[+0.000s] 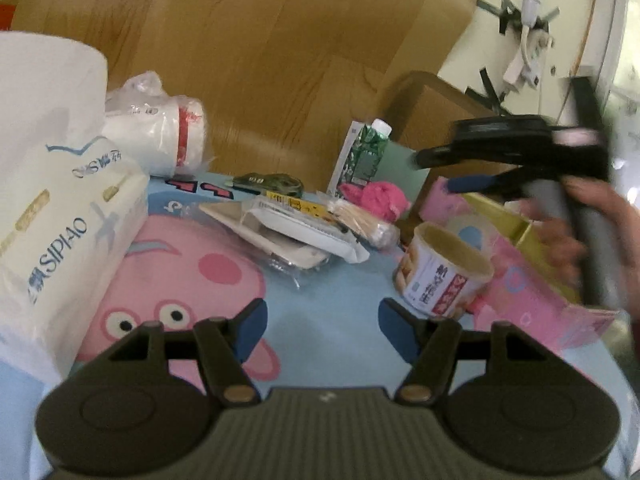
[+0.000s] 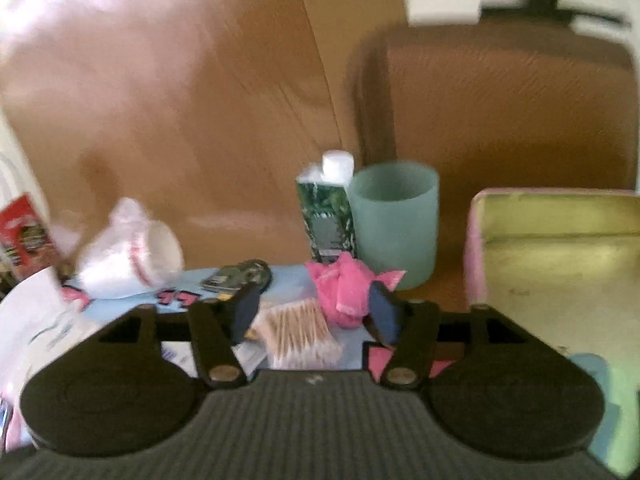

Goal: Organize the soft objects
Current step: 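Reach the right gripper to the pink fluffy towel and grasp it, then carry the pink towel into the tin and open the right gripper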

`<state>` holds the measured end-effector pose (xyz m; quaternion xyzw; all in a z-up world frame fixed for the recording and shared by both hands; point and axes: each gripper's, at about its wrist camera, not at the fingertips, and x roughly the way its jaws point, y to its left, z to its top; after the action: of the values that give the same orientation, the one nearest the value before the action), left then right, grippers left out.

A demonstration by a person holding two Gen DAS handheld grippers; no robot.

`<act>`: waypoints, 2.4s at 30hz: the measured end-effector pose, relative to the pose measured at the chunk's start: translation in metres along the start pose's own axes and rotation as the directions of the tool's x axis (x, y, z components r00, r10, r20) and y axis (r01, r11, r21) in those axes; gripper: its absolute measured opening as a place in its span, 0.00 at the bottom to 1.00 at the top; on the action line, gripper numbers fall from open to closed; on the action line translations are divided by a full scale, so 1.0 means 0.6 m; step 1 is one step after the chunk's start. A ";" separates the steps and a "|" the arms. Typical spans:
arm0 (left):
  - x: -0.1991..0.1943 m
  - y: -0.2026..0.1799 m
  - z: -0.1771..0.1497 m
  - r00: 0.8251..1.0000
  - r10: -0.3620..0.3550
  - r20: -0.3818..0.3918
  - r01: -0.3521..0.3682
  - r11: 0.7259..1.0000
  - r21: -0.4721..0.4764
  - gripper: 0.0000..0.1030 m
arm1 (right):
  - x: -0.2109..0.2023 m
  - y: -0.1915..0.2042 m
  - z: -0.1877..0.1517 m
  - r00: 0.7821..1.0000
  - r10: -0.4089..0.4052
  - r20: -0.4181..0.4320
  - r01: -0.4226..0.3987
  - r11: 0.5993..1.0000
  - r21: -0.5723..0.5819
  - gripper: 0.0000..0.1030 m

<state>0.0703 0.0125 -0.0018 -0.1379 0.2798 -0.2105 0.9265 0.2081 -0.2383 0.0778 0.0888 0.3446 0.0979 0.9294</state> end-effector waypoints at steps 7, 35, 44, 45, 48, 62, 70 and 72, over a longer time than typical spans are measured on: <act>0.003 0.018 0.004 0.999 -0.054 0.003 0.054 0.997 -0.056 0.65 | 0.141 -0.004 0.038 0.960 -0.124 -0.250 0.146 0.987 0.069 0.73; -0.006 0.046 0.009 0.998 -0.050 0.036 0.055 0.984 -0.167 0.78 | 0.194 0.035 0.046 0.928 -0.138 -0.345 0.135 0.990 -0.031 0.58; -0.017 0.052 0.014 0.997 -0.004 0.083 0.018 0.985 -0.170 0.78 | 0.174 0.076 0.011 0.915 -0.027 -0.403 -0.016 0.995 -0.103 0.44; -0.020 0.052 0.014 0.996 0.001 0.093 0.014 0.986 -0.167 0.78 | 0.166 0.088 0.001 0.912 -0.011 -0.409 -0.040 0.993 -0.115 0.44; -0.031 0.050 0.014 0.992 0.013 0.122 0.005 0.989 -0.148 0.78 | 0.139 0.128 -0.031 0.907 0.029 -0.420 -0.109 0.980 -0.168 0.44; -0.167 0.000 -0.048 0.971 -0.237 0.010 0.237 0.971 -0.034 0.78 | -0.116 0.121 -0.238 0.927 0.289 -0.241 -0.352 0.892 -0.285 0.46; -0.162 0.028 0.013 0.971 -0.240 0.010 0.238 0.953 -0.189 0.77 | -0.225 0.100 -0.333 0.961 0.275 -0.041 -0.263 0.851 -0.454 0.67; -0.146 0.010 0.023 0.968 -0.249 -0.022 0.241 0.954 -0.177 0.77 | -0.232 0.093 -0.342 0.966 0.259 -0.025 -0.241 0.858 -0.453 0.67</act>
<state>0.0139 0.0604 0.0474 -0.2468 0.2982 -0.3017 0.8713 -0.0371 -0.1983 0.0240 -0.0840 0.2806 0.2935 0.9100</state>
